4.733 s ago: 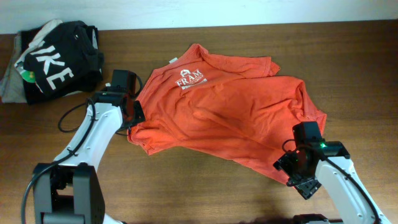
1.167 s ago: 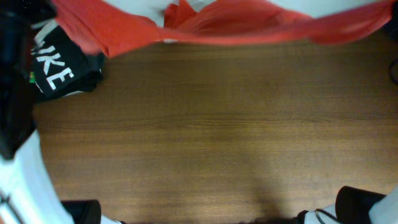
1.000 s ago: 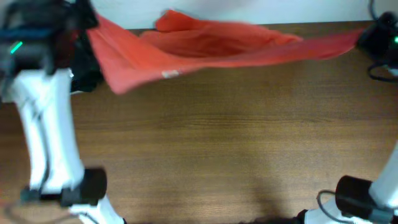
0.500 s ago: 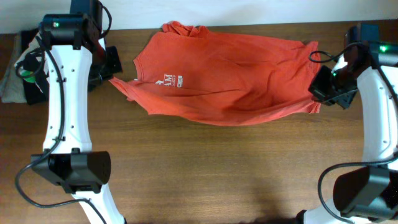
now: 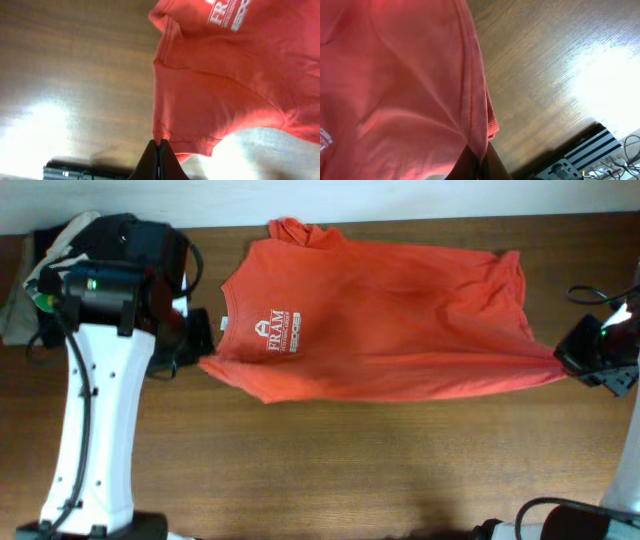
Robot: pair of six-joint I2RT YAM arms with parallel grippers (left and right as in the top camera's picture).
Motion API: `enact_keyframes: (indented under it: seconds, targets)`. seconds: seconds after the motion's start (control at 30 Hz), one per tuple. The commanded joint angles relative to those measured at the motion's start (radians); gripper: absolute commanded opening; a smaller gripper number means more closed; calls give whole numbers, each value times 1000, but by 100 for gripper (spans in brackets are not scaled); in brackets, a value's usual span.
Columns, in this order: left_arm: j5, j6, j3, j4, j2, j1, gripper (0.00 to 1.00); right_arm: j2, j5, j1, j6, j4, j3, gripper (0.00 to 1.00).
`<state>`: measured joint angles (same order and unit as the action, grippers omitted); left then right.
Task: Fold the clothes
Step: 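Pull both hem corners outward to straighten the shirt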
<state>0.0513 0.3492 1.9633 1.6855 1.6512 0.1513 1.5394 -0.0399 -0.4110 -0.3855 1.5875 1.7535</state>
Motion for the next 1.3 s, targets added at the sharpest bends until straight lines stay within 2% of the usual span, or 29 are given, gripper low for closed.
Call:
enact_keyframes:
  seconds: [0.0, 0.2, 0.47, 0.7, 0.93, 1.0, 1.17, 1.27]
  targets:
    - [-1, 25, -58, 3, -103, 0, 1, -24, 26, -2, 11, 2, -66, 4]
    - [-11, 59, -161, 2, -211, 0, 1, -106, 18, -2, -24, -146, -297, 4]
    - [-3, 116, -326, -29, -232, 37, 1, -134, -8, -1, -65, -149, -332, 4]
    - [61, 187, -346, -23, -261, 78, 1, -285, 0, -1, -67, -183, -509, 4]
    - [61, 244, -475, -5, -421, 78, 1, -297, -1, -2, -68, -212, -554, 4]
    - [60, 265, -524, -48, -479, 78, 1, -297, -1, -2, -70, -219, -554, 4]
    - [23, 265, -596, -135, -483, 78, 1, -297, -2, -2, -95, -258, -554, 4]
    - [24, 264, -670, -293, -474, 78, 1, -297, -11, -2, -95, -302, -554, 4]
